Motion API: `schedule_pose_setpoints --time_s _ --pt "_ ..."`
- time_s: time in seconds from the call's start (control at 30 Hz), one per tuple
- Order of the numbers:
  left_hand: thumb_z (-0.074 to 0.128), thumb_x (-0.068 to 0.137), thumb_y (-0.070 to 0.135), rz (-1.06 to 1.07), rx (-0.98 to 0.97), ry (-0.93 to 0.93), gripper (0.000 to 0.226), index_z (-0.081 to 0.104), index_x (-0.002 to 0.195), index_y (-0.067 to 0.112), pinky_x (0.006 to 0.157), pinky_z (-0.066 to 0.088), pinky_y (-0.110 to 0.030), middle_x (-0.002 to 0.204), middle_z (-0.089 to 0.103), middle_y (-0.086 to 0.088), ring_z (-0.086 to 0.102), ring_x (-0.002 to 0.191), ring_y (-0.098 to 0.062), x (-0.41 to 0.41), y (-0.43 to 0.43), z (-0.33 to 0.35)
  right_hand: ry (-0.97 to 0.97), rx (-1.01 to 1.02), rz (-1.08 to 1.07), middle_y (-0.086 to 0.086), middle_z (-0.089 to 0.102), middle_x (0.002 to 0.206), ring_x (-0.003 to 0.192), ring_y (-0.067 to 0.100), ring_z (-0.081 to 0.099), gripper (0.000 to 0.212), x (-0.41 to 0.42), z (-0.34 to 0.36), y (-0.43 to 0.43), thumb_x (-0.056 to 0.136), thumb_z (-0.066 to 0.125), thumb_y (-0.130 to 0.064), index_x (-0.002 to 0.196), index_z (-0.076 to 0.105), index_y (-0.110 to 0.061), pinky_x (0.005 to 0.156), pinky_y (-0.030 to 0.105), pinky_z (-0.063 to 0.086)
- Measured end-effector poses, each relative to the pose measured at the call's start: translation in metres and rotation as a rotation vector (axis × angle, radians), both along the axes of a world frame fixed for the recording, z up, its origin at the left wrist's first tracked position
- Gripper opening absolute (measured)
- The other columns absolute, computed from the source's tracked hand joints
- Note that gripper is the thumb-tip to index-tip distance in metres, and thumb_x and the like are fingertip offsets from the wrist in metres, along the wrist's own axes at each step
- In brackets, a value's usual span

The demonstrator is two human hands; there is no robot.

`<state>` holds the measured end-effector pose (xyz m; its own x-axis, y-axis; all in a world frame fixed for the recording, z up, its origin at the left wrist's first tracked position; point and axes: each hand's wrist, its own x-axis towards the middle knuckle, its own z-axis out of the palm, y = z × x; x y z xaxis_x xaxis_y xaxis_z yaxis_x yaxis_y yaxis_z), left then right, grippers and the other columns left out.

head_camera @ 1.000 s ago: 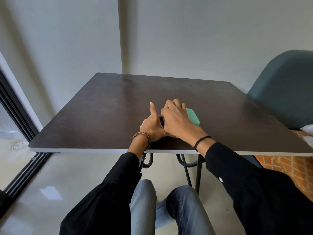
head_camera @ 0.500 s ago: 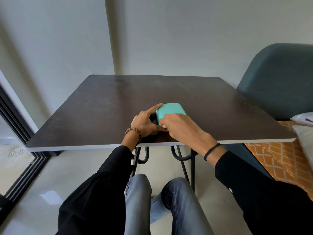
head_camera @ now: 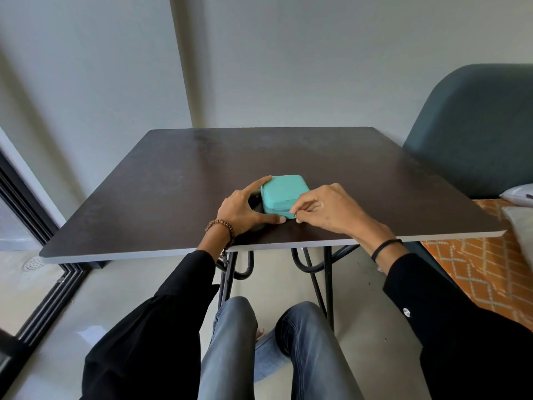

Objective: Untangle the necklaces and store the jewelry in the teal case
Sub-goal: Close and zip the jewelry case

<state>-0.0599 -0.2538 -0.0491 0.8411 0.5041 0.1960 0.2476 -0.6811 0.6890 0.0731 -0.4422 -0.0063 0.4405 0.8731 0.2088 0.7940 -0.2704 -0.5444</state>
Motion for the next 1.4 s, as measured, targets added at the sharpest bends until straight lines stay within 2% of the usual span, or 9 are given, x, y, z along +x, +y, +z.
schedule_pose_setpoints --time_s 0.17,0.23,0.3,0.43,0.7,1.03,1.1,1.23,1.4 --pt "0.086 0.065 0.053 0.011 -0.001 -0.026 0.100 0.033 0.149 0.046 0.108 0.038 -0.032 0.135 0.060 0.005 0.052 0.128 -0.016 -0.002 -0.001 0.000 0.000 0.023 -0.019 -0.006 0.077 0.099 0.100 0.003 0.066 0.011 -0.001 -0.004 0.001 0.088 0.076 -0.033 0.090 0.084 -0.025 0.064 0.006 0.052" --pt "0.087 0.065 0.052 0.019 -0.005 -0.034 0.099 0.034 0.149 0.045 0.109 0.039 -0.031 0.135 0.061 0.005 0.052 0.127 -0.015 -0.003 -0.002 0.000 0.030 0.062 -0.036 -0.008 0.077 0.096 0.090 -0.001 0.068 0.014 0.000 -0.008 0.001 0.084 0.082 -0.032 0.095 0.083 -0.024 0.071 0.008 0.055" --pt "0.088 0.065 0.051 0.027 -0.006 -0.037 0.099 0.036 0.148 0.045 0.107 0.038 -0.030 0.135 0.060 0.005 0.052 0.127 -0.014 -0.002 -0.005 0.001 0.074 0.104 -0.064 -0.004 0.079 0.091 0.080 -0.001 0.072 0.013 0.001 -0.013 0.000 0.082 0.085 -0.021 0.094 0.083 -0.020 0.079 0.018 0.060" --pt "0.088 0.064 0.051 0.024 0.000 -0.046 0.098 0.038 0.147 0.043 0.109 0.039 -0.033 0.135 0.060 0.006 0.053 0.127 -0.013 -0.002 -0.007 0.004 0.137 0.163 -0.076 -0.006 0.078 0.080 0.072 0.001 0.073 0.012 0.009 -0.014 -0.010 0.080 0.085 -0.012 0.091 0.082 -0.016 0.077 0.020 0.061" --pt "0.087 0.064 0.053 0.027 -0.006 -0.041 0.095 0.039 0.146 0.042 0.108 0.039 -0.036 0.137 0.058 0.005 0.051 0.128 -0.017 0.001 -0.006 0.002 0.165 0.199 -0.207 -0.008 0.078 0.079 0.074 0.000 0.073 0.014 0.037 -0.016 -0.018 0.077 0.088 -0.014 0.088 0.082 -0.020 0.076 0.014 0.058" --pt "0.084 0.063 0.060 0.022 0.014 -0.037 0.096 0.037 0.144 0.045 0.102 0.041 -0.031 0.135 0.059 0.005 0.052 0.124 -0.015 0.002 -0.004 -0.005 0.049 0.238 -0.309 0.003 0.074 0.084 0.069 -0.007 0.062 0.019 0.067 -0.020 0.044 0.086 0.072 0.008 0.093 0.080 -0.008 0.063 -0.004 0.044" --pt "0.083 0.062 0.062 0.015 0.020 -0.034 0.096 0.036 0.144 0.045 0.098 0.040 -0.028 0.135 0.059 0.006 0.053 0.123 -0.015 0.003 -0.004 -0.006 0.033 0.220 -0.295 0.004 0.075 0.086 0.069 -0.005 0.062 0.023 0.071 -0.016 0.058 0.087 0.069 0.011 0.093 0.080 -0.008 0.062 -0.004 0.045" --pt "0.074 0.052 0.077 0.014 0.023 -0.034 0.100 0.036 0.141 0.050 0.103 0.044 -0.035 0.132 0.061 0.010 0.055 0.120 -0.013 0.004 -0.003 -0.005 0.049 0.160 -0.201 0.001 0.075 0.084 0.072 -0.003 0.066 0.037 0.074 -0.009 0.074 0.085 0.057 0.018 0.090 0.080 -0.010 0.070 0.004 0.053" --pt "0.079 0.057 0.071 0.026 0.015 -0.037 0.098 0.034 0.142 0.051 0.109 0.042 -0.045 0.132 0.060 0.012 0.054 0.122 -0.012 0.002 -0.001 -0.004 0.128 0.144 -0.131 -0.006 0.078 0.090 0.085 -0.004 0.071 0.039 0.075 -0.013 0.074 0.088 0.057 0.017 0.095 0.080 -0.014 0.080 0.011 0.056"
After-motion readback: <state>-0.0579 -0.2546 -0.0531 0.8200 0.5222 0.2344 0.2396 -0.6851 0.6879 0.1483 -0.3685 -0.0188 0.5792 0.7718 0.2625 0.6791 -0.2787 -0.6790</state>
